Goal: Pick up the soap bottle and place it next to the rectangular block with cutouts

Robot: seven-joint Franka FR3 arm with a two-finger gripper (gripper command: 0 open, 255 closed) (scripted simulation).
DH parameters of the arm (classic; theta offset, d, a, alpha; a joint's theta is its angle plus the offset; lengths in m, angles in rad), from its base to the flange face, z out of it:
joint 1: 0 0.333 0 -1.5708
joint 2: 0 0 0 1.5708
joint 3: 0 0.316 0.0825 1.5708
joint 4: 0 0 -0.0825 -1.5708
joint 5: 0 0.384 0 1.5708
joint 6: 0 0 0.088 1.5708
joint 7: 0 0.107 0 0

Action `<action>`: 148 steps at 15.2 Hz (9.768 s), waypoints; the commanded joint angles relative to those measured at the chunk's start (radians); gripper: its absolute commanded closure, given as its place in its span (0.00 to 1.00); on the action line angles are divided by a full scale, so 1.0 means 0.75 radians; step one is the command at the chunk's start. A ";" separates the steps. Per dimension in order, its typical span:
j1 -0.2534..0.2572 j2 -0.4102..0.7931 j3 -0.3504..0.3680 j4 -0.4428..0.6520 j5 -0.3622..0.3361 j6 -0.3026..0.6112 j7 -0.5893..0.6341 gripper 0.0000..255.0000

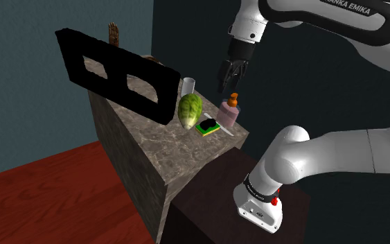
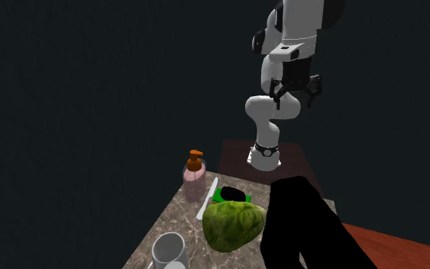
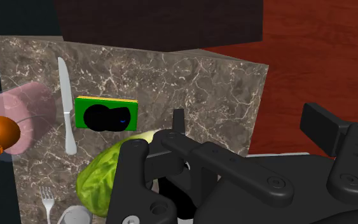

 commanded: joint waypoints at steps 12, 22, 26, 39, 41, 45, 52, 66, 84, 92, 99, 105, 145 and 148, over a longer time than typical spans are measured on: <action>-0.143 0.056 -0.236 -0.237 -0.242 0.319 -0.218 0.00; -0.261 0.297 -0.486 -0.297 -0.422 0.676 -0.406 0.00; -0.287 0.442 -0.595 -0.275 -0.459 0.827 -0.485 0.00; -0.276 0.737 -0.763 -0.286 -0.425 1.158 -0.619 0.00; -0.276 0.737 -0.763 -0.286 -0.425 1.158 -0.619 0.00; -0.276 0.737 -0.763 -0.286 -0.425 1.158 -0.619 0.00; -0.276 0.736 -0.763 -0.287 -0.425 1.158 -0.619 1.00; -0.297 0.604 -0.709 -0.196 -0.456 0.943 -0.585 1.00; -0.301 0.477 -0.628 0.034 -0.448 0.588 -0.567 1.00; -0.295 0.459 -0.601 0.162 -0.434 0.443 -0.569 1.00; -0.287 0.461 -0.582 0.287 -0.419 0.319 -0.574 1.00; -0.280 0.475 -0.569 0.404 -0.406 0.214 -0.580 1.00; -0.072 0.665 -0.109 0.883 -0.180 -0.125 0.011 1.00; -0.041 0.720 -0.048 0.933 -0.156 -0.121 0.103 1.00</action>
